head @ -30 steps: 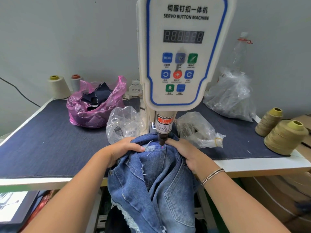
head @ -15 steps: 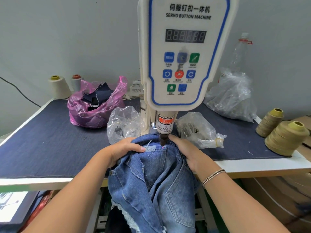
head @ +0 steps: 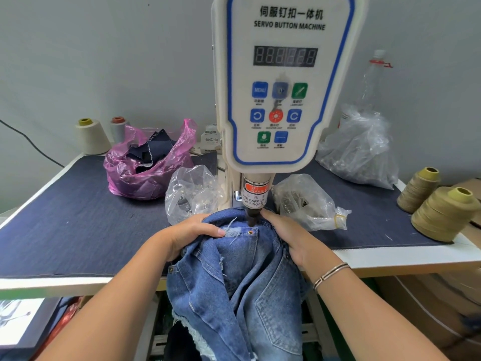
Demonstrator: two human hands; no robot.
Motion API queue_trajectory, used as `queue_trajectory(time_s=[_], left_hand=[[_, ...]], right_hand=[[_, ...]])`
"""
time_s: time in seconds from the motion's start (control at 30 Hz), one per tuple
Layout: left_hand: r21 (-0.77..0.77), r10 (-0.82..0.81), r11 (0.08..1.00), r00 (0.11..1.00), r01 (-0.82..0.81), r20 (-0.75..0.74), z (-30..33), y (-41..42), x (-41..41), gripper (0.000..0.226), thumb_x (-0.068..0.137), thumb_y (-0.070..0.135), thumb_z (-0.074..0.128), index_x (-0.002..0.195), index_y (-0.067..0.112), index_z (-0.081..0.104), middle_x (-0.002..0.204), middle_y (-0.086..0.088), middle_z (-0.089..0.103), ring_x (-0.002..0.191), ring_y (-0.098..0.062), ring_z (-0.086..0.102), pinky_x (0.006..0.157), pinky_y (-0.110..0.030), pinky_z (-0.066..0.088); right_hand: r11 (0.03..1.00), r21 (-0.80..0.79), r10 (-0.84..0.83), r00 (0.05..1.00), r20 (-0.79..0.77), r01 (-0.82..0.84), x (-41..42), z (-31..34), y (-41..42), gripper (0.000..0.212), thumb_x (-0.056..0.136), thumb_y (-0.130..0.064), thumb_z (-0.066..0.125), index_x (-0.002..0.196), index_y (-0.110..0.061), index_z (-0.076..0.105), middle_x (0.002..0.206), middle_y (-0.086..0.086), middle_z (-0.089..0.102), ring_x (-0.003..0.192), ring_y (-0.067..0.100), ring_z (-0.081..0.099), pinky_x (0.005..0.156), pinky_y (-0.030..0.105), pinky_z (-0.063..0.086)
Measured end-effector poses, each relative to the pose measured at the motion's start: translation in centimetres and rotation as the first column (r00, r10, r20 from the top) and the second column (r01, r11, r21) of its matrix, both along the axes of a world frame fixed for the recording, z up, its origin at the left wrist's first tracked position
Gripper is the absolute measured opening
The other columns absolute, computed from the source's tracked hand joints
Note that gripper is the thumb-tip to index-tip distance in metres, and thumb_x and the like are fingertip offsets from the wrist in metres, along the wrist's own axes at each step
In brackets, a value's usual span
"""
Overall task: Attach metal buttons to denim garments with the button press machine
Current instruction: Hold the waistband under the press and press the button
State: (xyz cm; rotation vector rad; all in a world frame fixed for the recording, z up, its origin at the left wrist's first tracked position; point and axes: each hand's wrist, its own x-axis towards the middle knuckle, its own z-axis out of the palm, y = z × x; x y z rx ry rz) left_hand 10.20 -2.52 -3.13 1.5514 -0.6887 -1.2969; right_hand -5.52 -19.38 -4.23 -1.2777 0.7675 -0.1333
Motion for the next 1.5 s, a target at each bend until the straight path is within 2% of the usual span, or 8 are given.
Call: queue_trajectory(time_s=[0.3,0.5,0.8,0.9,1.1,1.2,1.33,1.5], left_hand=[[-0.007,-0.005,1.000,1.000,0.005,0.011,0.0,-0.1,0.0,0.043,0.065,0.021,0.072,0.108,0.018,0.067,0.102,-0.015,0.073,0.087,-0.028,0.072,0.068,-0.032,0.057],[-0.019,-0.008,1.000,1.000,0.008,0.016,0.0,0.0,-0.1,0.044,0.065,0.022,0.074,0.109,0.019,0.068,0.103,-0.014,0.073,0.088,-0.028,0.072,0.068,-0.032,0.057],[-0.154,-0.008,0.988,0.993,0.027,0.119,0.1,0.2,-0.1,0.068,0.060,0.038,0.075,0.123,0.051,0.056,0.132,0.012,0.058,0.115,-0.016,0.061,0.095,-0.035,0.049],[-0.178,-0.031,0.983,0.999,0.034,0.017,-0.3,0.0,0.0,0.059,0.066,0.023,0.072,0.122,0.040,0.063,0.126,-0.002,0.065,0.112,-0.024,0.064,0.094,-0.037,0.050],[-0.188,-0.054,0.981,0.996,0.039,-0.075,-0.9,0.0,0.4,0.053,0.068,0.013,0.068,0.119,0.027,0.068,0.120,-0.017,0.067,0.106,-0.030,0.066,0.088,-0.036,0.054],[-0.193,-0.072,0.980,0.994,0.054,-0.087,-1.1,0.0,0.5,0.058,0.062,0.016,0.069,0.120,0.025,0.067,0.118,-0.018,0.067,0.104,-0.031,0.066,0.088,-0.038,0.053],[-0.173,-0.148,0.976,0.985,0.131,-0.089,-0.9,0.1,0.8,0.059,0.064,0.017,0.066,0.123,0.025,0.066,0.119,-0.019,0.066,0.103,-0.030,0.066,0.087,-0.036,0.053],[-0.173,-0.179,0.972,0.979,0.160,-0.100,-1.0,0.0,1.0,0.055,0.054,0.015,0.066,0.109,0.017,0.073,0.106,-0.015,0.071,0.096,-0.027,0.067,0.084,-0.031,0.054]], right_hand=[[0.999,-0.028,-0.022,1.000,-0.014,0.022,0.0,0.4,0.3,0.039,0.086,-0.050,0.061,0.112,-0.020,0.067,0.110,0.004,0.071,0.106,0.021,0.064,0.102,0.040,0.044],[1.000,-0.013,-0.021,0.999,-0.026,0.020,-0.2,0.8,0.6,0.030,0.087,-0.049,0.061,0.099,-0.023,0.069,0.094,-0.002,0.075,0.095,0.016,0.068,0.086,0.031,0.051],[0.998,-0.046,-0.053,0.999,0.006,0.053,-0.6,1.4,1.3,0.022,0.089,-0.042,0.060,0.097,-0.023,0.068,0.093,-0.002,0.075,0.091,0.014,0.068,0.075,0.028,0.051],[0.974,-0.222,-0.051,0.999,0.009,0.052,-1.4,1.7,1.9,0.027,0.089,-0.043,0.060,0.104,-0.022,0.065,0.100,-0.001,0.072,0.095,0.015,0.067,0.080,0.029,0.051],[0.411,-0.878,-0.236,0.959,0.159,0.247,-5.6,3.9,-0.7,0.014,0.090,-0.037,0.054,0.099,-0.030,0.063,0.085,-0.015,0.058,0.081,0.008,0.055,0.065,0.024,0.041],[0.051,-0.999,-0.384,0.923,-0.031,-0.013,-6.9,5.0,-4.4,0.019,0.091,-0.030,0.056,0.090,-0.022,0.073,0.100,-0.004,0.055,0.098,0.023,0.046,0.081,0.036,0.037],[-0.102,-0.856,-0.417,0.803,-0.426,-0.507,-5.7,4.1,-6.5,0.024,0.093,-0.041,0.051,0.105,-0.039,0.072,0.138,0.000,0.042,0.129,0.024,0.028,0.104,0.037,0.021],[-0.157,-0.769,-0.459,0.735,-0.499,-0.620,-2.7,2.8,-6.7,0.027,0.094,-0.046,0.044,0.105,-0.043,0.068,0.123,-0.001,0.043,0.119,0.024,0.032,0.098,0.039,0.024]])
